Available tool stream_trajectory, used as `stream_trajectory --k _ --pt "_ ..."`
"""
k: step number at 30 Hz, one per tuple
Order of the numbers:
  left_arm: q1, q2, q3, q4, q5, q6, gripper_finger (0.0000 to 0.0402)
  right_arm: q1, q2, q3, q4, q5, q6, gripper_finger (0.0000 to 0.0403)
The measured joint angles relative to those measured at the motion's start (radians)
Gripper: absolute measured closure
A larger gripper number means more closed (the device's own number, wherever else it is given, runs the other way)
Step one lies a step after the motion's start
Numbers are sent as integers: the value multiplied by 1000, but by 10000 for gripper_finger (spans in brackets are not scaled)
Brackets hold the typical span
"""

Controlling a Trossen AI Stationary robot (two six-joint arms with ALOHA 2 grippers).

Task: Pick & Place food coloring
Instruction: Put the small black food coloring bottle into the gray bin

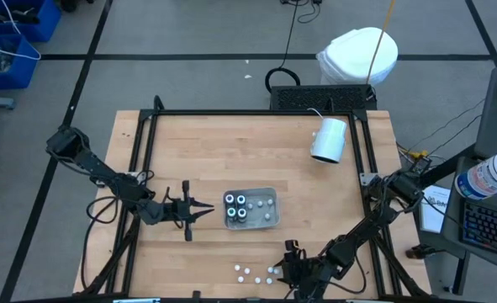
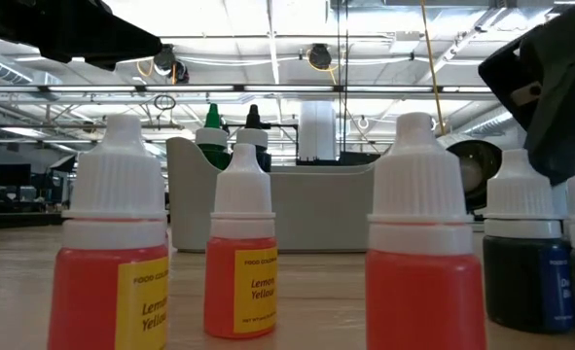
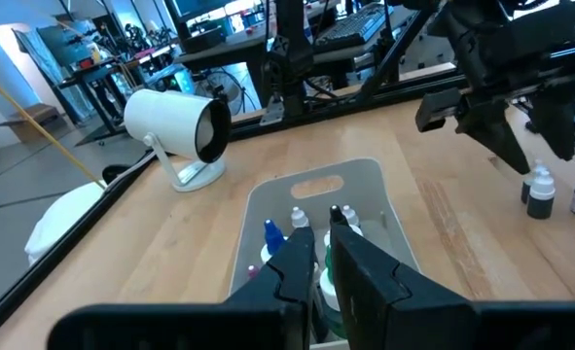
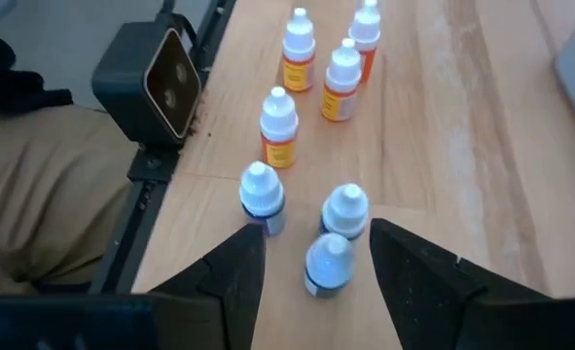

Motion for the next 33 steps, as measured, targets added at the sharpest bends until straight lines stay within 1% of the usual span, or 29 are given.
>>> stream_trajectory --k 5,10,12,14,22,25,29,33 --pt "0 0 0 0 0 0 355 0 29 0 6 0 0 227" --pt "0 0 0 0 0 9 355 0 24 0 2 0 -7 228" --pt "0 0 0 0 0 16 355 -1 20 0 6 1 -11 235" --pt "0 0 0 0 0 19 355 -1 20 0 3 1 -11 249" --pt "0 0 0 0 0 2 355 -3 21 0 -3 -1 -3 334" --pt "0 0 0 0 0 5 355 -3 19 0 -5 -3 -16 359" --pt "0 0 0 0 0 20 355 -6 -32 0 -33 -76 -54 362" --pt "0 0 0 0 0 22 355 -16 -161 1 -156 -84 -63 360"
